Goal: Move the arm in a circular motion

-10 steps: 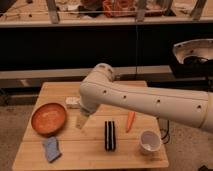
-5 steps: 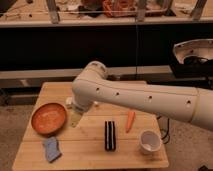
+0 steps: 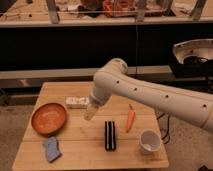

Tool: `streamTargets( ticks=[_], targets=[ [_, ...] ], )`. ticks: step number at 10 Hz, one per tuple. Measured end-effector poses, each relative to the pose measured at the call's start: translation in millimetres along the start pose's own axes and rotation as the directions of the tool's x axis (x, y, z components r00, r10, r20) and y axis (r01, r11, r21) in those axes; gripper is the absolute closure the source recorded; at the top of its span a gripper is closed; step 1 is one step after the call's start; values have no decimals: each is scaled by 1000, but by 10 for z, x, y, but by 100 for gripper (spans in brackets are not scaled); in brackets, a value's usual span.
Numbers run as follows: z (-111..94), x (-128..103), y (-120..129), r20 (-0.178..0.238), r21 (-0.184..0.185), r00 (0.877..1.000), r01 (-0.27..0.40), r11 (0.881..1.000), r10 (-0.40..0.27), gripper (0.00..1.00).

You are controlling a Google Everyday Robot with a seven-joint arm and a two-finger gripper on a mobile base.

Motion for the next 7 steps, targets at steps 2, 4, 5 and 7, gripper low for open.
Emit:
streamTargets(
  ticks=[2, 4, 5, 7],
  targets=[
    [-109, 357, -272, -1, 12, 999, -42, 999, 42, 20],
    [-278, 847, -615, -3, 33, 995, -103, 994, 103, 20],
    [-356, 1047, -725, -3, 44, 991, -130, 991, 130, 20],
    [-515, 1489, -921, -8, 63, 982, -186, 980, 187, 20]
  ],
)
